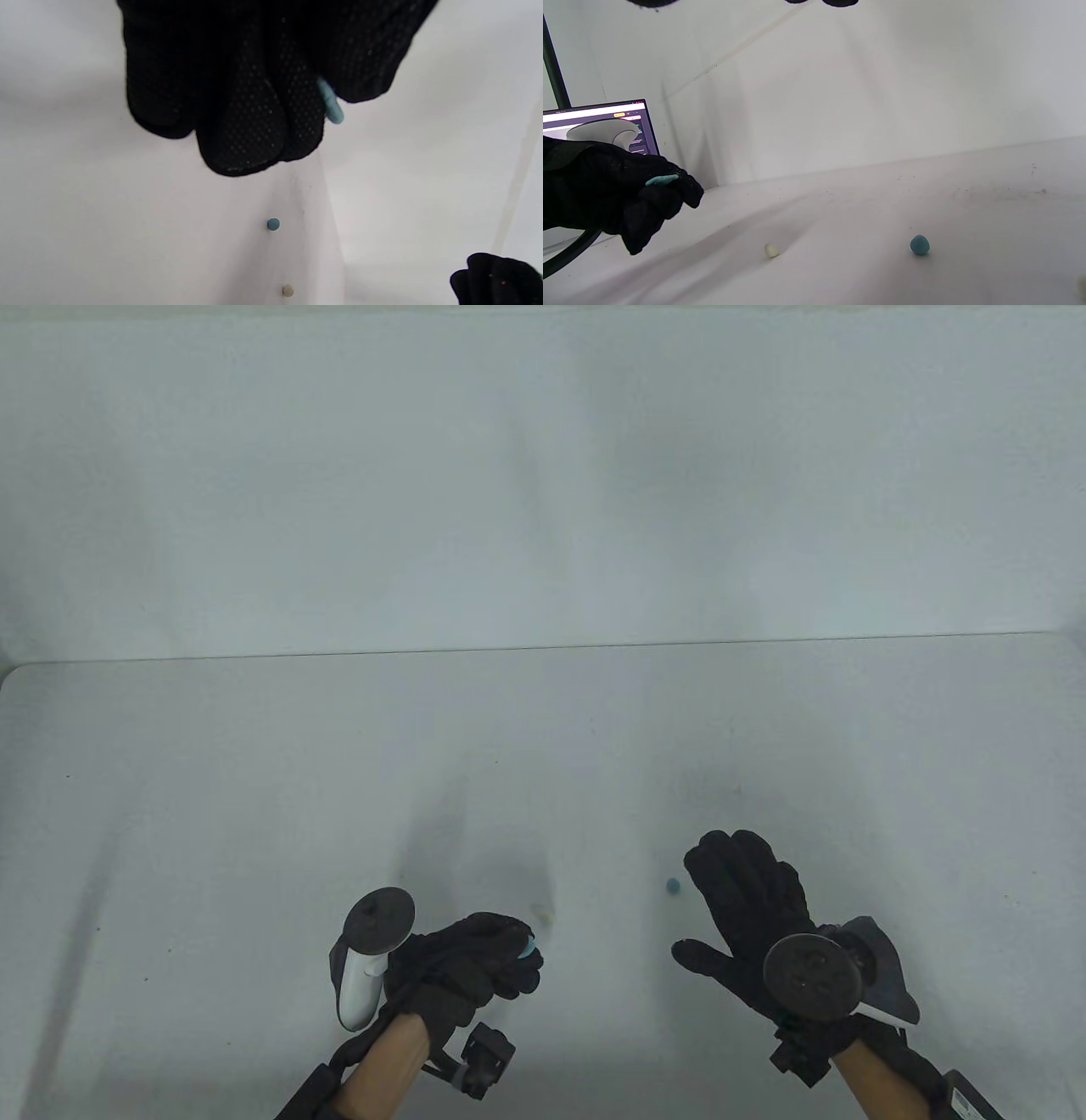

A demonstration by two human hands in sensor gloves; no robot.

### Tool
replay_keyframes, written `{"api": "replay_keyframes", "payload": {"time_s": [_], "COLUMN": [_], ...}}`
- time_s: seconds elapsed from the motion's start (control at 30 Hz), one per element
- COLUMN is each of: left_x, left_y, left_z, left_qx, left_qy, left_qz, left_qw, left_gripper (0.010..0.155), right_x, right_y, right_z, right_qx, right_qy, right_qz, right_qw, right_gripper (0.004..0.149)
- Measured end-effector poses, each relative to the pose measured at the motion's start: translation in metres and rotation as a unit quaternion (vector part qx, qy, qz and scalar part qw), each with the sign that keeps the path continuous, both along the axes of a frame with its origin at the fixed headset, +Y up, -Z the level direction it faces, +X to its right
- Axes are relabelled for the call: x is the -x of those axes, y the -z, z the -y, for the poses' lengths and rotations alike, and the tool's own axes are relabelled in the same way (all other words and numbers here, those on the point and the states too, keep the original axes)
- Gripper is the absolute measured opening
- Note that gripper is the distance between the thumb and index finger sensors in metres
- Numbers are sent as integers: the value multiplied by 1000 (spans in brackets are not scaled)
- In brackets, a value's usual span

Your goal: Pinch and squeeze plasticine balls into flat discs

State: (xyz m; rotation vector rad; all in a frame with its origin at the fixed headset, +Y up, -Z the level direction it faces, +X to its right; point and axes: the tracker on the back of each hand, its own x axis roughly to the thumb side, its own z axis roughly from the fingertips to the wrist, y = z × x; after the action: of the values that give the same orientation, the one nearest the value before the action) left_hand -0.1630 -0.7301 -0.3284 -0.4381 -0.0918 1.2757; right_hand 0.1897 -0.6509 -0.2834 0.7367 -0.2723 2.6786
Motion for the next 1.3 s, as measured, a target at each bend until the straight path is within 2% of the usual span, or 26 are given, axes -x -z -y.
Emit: {"api": "replay_keyframes", "payload": {"time_s": [0.17, 0.4, 0.53, 0.67, 0.7, 1.07, 1.13, 1.3], "left_x": [-3, -10, -13, -20, -21, -52, -58, -78], "left_y": [3, 11, 16, 21, 22, 22, 23, 22], "left_z": [3, 8, 8, 8, 9, 8, 7, 7], "left_qx": [25, 52, 38, -8, -10, -40, -48, -91], "left_qy": [22, 96, 170, 278, 285, 403, 429, 514], "left_qz": [21, 50, 45, 54, 58, 115, 125, 156], "left_qw": [999, 993, 984, 959, 957, 907, 893, 838], "left_gripper": [48, 47, 47, 49, 53, 46, 46, 45], "right_x": [0, 0, 0, 0, 0, 0, 0, 0], "right_y": [0, 0, 0, 0, 0, -1, -1, -1], "right_z": [0, 0, 0, 1, 0, 0, 0, 0], "right_qx": [2, 4, 3, 3, 3, 2, 1, 0], "right_qy": [2, 1, 3, 1, 1, 4, 6, 8], "right_qz": [0, 2, 2, 1, 1, 2, 2, 0], "right_qw": [1000, 1000, 1000, 1000, 1000, 1000, 1000, 1000], "right_gripper": [83, 82, 82, 82, 82, 81, 81, 81]}}
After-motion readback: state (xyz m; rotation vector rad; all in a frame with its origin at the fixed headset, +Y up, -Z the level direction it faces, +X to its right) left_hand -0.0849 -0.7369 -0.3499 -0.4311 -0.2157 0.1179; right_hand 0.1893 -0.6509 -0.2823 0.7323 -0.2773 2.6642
